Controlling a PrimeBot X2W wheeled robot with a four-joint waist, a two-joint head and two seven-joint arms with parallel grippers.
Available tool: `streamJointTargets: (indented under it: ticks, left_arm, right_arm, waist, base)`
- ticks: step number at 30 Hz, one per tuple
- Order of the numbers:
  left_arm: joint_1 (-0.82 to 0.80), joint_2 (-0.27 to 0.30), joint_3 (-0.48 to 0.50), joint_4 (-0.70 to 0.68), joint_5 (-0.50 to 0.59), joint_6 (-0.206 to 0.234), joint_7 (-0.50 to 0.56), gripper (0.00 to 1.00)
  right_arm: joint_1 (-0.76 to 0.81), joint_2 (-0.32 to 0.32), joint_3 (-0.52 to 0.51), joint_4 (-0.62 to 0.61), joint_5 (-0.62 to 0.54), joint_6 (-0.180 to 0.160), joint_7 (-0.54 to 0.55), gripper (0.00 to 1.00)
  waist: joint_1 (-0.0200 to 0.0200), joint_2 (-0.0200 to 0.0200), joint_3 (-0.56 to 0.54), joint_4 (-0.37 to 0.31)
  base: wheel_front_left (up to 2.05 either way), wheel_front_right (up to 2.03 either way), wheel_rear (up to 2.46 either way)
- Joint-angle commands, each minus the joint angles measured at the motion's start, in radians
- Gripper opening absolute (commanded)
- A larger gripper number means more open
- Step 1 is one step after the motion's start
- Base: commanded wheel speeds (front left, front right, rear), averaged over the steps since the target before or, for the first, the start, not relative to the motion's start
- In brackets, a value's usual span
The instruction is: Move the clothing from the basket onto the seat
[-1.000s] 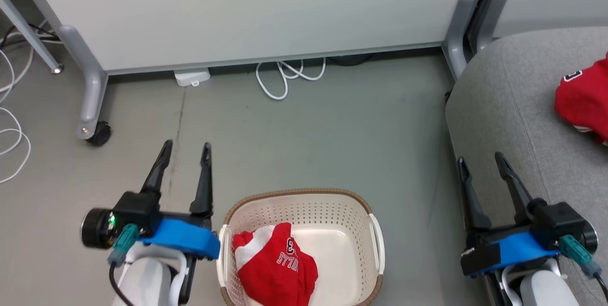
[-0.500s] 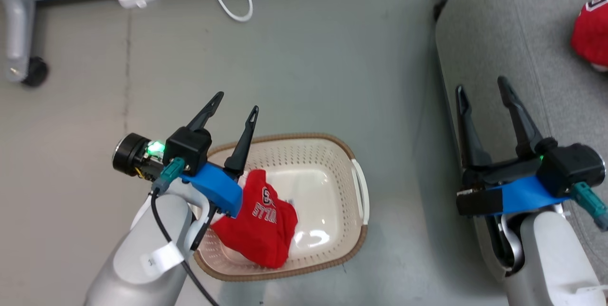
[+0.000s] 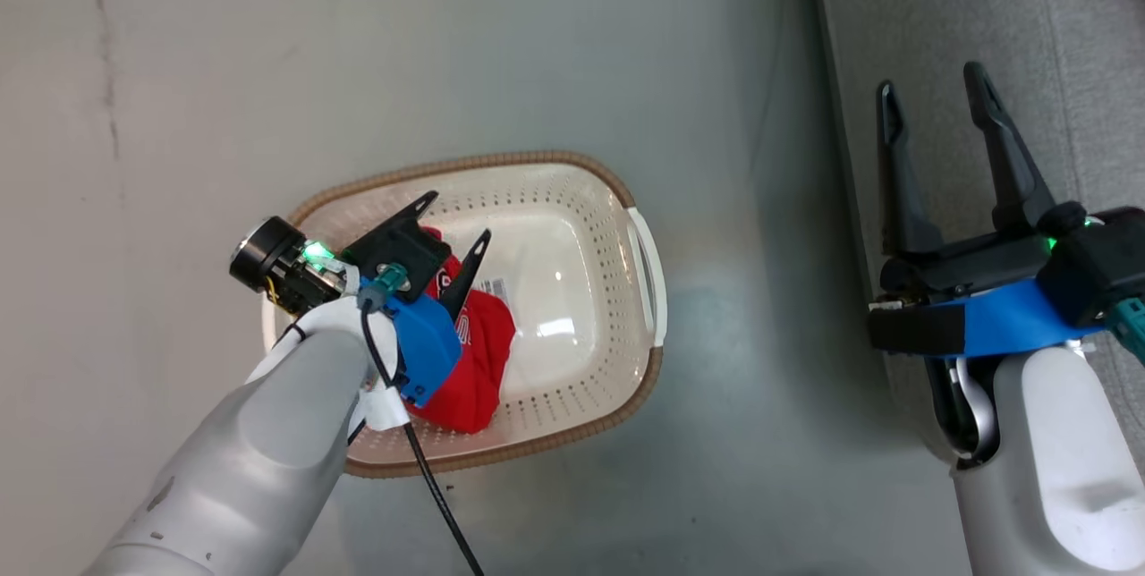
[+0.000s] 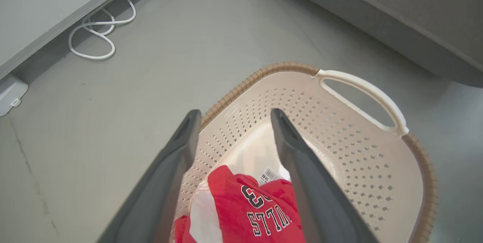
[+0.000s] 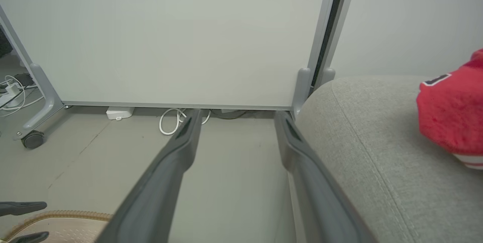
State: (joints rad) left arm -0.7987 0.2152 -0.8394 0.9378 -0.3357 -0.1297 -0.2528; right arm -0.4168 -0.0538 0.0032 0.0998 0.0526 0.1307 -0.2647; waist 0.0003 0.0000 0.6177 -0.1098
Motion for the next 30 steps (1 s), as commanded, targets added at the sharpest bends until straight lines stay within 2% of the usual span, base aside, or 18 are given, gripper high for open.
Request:
streamJointTargets:
  ticks: [1, 7, 14, 19, 30]
  left_arm:
    - [-0.034, -0.001, -0.043, 0.028, -0.005, -0.001, 0.002, 1.00]
    - [-0.099, -0.013, -0.217, 0.131, -0.014, -0.001, 0.070, 1.00]
    - [-0.152, -0.015, -0.400, 0.206, -0.025, -0.001, 0.208, 1.00]
    - [-0.183, -0.007, -0.435, 0.212, -0.014, -0.001, 0.262, 1.00]
    - [-0.240, 0.025, -0.443, 0.232, 0.052, -0.001, 0.331, 1.00]
  right_arm:
    - [-0.025, 0.004, 0.000, -0.010, -0.005, 0.000, 0.000, 1.00]
    - [-0.059, 0.004, 0.002, -0.029, -0.017, 0.000, 0.000, 1.00]
    - [-0.084, 0.004, 0.008, -0.054, -0.028, 0.000, 0.000, 1.00]
    - [-0.096, 0.004, 0.013, -0.082, -0.026, 0.000, 0.000, 1.00]
    - [-0.093, 0.004, 0.015, -0.177, -0.034, 0.000, 0.000, 1.00]
  waist:
    - [-0.0003, 0.0000, 0.048, -0.012]
    - [-0.0003, 0.0000, 0.114, -0.017]
    - [-0.0003, 0.0000, 0.190, -0.027]
    - [-0.0003, 0.0000, 0.249, -0.041]
    - [-0.0003, 0.0000, 0.371, -0.076]
  base:
    - [0.00, 0.00, 0.00]
    - [0.00, 0.00, 0.00]
    - [0.00, 0.00, 0.00]
    - [0.00, 0.00, 0.00]
    - [0.00, 0.00, 0.00]
